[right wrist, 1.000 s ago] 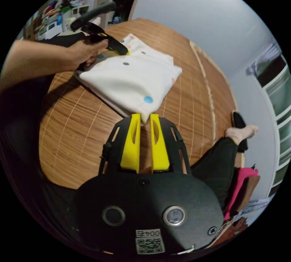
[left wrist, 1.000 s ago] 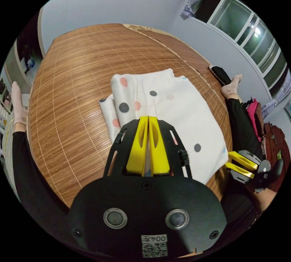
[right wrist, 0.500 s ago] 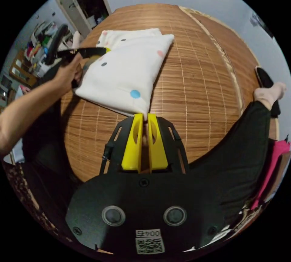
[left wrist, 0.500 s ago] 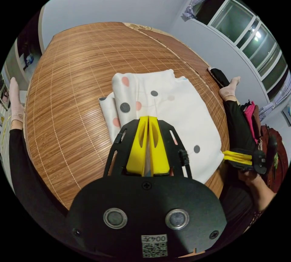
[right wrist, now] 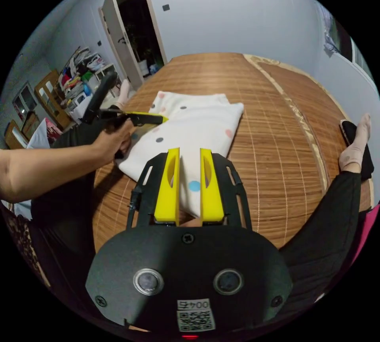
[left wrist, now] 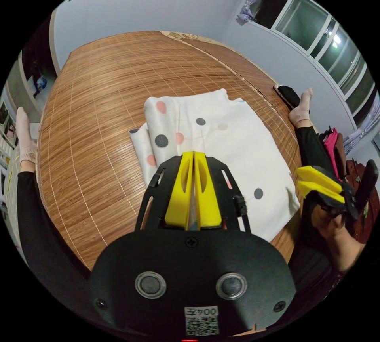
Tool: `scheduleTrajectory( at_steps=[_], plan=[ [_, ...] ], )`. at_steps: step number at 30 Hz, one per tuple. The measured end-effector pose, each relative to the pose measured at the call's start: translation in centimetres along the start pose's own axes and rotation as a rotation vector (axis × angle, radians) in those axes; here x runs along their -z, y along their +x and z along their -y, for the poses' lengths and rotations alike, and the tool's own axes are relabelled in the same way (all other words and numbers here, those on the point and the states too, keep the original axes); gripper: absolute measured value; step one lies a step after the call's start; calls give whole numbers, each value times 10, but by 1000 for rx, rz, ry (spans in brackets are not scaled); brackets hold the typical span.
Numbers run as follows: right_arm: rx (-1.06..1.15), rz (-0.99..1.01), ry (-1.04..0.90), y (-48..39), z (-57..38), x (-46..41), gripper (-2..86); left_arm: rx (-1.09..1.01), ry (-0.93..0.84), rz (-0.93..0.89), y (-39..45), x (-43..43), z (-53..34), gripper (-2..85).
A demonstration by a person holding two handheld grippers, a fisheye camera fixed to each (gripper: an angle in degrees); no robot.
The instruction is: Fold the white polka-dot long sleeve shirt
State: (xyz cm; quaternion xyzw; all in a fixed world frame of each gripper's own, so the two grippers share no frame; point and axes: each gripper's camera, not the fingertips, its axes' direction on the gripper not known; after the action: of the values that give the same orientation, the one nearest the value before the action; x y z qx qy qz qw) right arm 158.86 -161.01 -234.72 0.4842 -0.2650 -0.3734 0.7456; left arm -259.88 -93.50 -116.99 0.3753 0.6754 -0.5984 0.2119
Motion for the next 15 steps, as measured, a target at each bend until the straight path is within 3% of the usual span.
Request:
scheduleTrajectory(
  at_steps=[7,11,15],
  plan=[
    [-6,4,-53,25,-10,-37,72,57,-24,-40,-17,13,8,5],
    [-7,-12,-42,35,-12,-47,71,130,116,-11,-27,58,26,3],
    [-6,-21,-39,47,-12,-58,69,176,-5,23,-53,28,61,2]
  ],
)
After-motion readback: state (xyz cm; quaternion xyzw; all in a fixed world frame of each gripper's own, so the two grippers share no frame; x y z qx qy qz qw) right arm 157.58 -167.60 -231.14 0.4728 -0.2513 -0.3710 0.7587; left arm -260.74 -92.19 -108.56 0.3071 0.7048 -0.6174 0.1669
